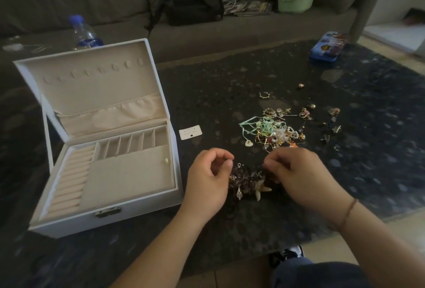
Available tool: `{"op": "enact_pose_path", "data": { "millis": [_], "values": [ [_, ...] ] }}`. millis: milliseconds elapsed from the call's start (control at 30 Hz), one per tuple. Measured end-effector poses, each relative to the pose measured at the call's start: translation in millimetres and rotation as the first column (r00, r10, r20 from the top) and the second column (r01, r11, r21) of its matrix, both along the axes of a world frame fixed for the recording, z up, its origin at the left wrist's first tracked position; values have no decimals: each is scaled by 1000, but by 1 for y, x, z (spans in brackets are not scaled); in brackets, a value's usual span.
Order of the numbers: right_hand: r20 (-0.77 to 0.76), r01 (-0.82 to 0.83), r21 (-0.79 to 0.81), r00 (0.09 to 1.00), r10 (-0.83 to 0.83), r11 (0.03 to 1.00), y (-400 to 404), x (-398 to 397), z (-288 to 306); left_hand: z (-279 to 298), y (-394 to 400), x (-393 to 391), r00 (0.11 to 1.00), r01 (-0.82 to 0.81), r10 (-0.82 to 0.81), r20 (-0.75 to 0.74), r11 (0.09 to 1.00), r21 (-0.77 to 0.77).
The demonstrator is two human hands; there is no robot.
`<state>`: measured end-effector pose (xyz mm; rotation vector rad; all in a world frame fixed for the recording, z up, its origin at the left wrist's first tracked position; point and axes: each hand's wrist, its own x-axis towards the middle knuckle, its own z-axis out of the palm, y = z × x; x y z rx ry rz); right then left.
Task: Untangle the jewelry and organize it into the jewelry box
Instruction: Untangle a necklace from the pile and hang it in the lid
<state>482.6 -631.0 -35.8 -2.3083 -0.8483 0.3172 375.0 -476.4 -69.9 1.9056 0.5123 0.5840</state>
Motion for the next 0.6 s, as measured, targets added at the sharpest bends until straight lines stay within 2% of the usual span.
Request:
{"op": "enact_pose_path", "data": {
  "millis": [100,167,233,300,400,500,600],
  "values": [
    [60,60,-55,997,-57,997,-4,3,-2,0,-5,-11,1000,9,-10,4,965,263],
    [161,48,2,986,-48,999,-5,0,0,-2,-8,-20,998,60,-61,-13,897,437],
    [239,-70,16,969,64,997,-4,-9,5,-7,-7,-28,989,140,-94,-110,814,563],
    [283,-179,-94,938,199,979,-1,-18,5,-14,-4,-31,982,167,-72,-173,756,633],
    [295,-210,-233,915,275,949,5,-23,-2,-12,-3,-30,994,93,-53,-92,854,513],
    [264,-198,-292,924,278,936,6,-21,-5,-6,-6,-28,1000,8,-13,18,960,279],
    [267,-159,-297,933,242,941,3,-18,-3,7,-6,-25,996,-25,22,91,999,27]
  ]
}}
